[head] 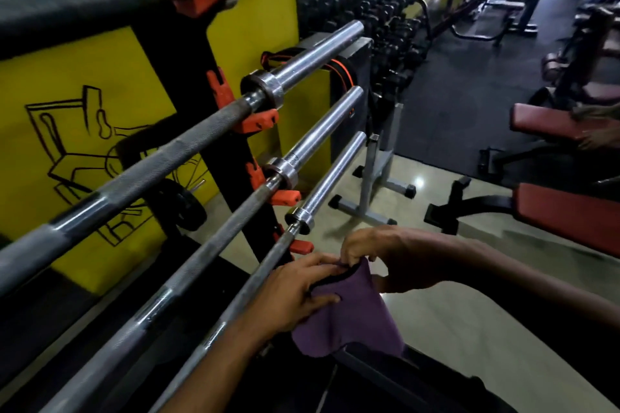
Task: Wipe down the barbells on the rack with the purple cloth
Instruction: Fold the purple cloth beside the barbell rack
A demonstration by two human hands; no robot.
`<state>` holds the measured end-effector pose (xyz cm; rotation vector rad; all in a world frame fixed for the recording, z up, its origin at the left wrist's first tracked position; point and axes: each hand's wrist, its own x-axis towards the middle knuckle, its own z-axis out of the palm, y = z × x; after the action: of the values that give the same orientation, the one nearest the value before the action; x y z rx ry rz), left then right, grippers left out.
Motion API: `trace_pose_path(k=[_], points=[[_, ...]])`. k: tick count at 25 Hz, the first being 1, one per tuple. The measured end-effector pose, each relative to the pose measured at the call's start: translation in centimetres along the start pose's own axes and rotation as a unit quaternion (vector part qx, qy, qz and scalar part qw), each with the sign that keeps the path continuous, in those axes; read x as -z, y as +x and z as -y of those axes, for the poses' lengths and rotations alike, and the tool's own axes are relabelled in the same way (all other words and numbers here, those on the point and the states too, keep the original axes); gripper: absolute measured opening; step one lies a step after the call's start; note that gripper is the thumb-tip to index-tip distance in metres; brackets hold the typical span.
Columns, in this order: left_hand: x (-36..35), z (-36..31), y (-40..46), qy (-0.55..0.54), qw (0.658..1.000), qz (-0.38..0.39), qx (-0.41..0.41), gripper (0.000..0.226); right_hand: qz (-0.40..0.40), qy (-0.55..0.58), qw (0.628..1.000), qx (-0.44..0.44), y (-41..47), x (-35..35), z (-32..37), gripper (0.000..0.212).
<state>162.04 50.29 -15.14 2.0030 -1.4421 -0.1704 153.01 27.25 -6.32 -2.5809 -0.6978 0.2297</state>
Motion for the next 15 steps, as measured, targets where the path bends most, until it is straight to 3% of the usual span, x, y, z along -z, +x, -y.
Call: trace_pose_path(k=[3, 7, 12, 15], points=[[2.8, -0.4, -0.3, 0.170, 0.984, -0.007, -0.052, 0.039, 0.035, -0.074, 0.997, -0.009, 1.2, 1.4, 1.0, 0.028], [4.2, -3.4, -0.1, 0.374, 0.919, -0.042, -0.117, 0.024, 0.010, -0.089, 0.996, 0.022, 2.4, 3.4, 2.4, 0.027], [4.5, -2.8, 1.1, 0.360, 0.928, -0.098, -0.017, 0.050, -0.048, -0.085, 0.995, 0.033, 2.5, 5.9, 3.6, 0.024], [6.8, -2.3, 2.3, 0.366, 0.923, -0.121, 0.000, 0.038, -0.081, -0.080, 0.994, 0.006, 2.3, 7.7, 4.5, 0.023]])
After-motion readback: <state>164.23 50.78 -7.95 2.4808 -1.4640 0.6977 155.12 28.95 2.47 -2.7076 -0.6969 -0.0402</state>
